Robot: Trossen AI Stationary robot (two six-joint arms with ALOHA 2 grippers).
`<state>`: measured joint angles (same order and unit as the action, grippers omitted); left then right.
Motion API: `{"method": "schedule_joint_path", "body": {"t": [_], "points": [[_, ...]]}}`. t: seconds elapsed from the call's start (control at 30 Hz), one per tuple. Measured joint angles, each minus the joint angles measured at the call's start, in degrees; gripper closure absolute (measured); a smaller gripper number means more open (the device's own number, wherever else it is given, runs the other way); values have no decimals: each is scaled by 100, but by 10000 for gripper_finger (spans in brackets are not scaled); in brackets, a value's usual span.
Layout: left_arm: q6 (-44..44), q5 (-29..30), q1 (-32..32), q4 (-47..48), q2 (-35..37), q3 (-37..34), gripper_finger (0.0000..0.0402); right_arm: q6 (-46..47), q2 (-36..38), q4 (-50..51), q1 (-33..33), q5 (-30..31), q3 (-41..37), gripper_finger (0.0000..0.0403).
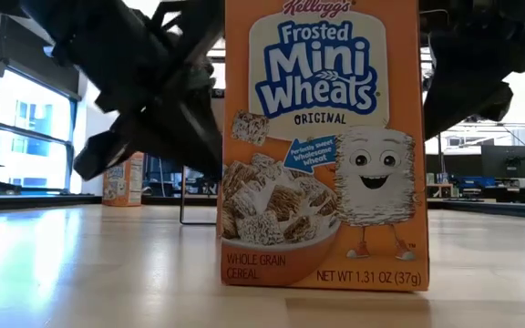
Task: Stack cereal on shelf
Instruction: Put the bottom right orange cereal box on the shelf
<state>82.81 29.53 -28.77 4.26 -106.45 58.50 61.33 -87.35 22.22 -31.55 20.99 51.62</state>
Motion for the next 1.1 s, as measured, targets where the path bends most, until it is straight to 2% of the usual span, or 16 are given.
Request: {"method": "schedule_joint_path", "body": {"t": [0.27,0.43,0.67,0.83,0.97,1.1], "points": [[820,509,-181,1002,125,-3,401,174,-2,78,-76,-4,-2,403],[865,1000,-295,1299,377,4,402,169,-4,61,-72,8,-2,403],[546,697,-53,977,247,-85,402,-6,-4,-60,-1,112,0,403],[511,1157,48,1050,246,-88,401,-171,-4,-195,15,129,0,403],[467,1213,143,1072,221,-92,401,-227,-4,-259,-7,90,0,403],[222,792,210,902,53,-98,401,-309,-4,-337,-7,38,0,403]]}}
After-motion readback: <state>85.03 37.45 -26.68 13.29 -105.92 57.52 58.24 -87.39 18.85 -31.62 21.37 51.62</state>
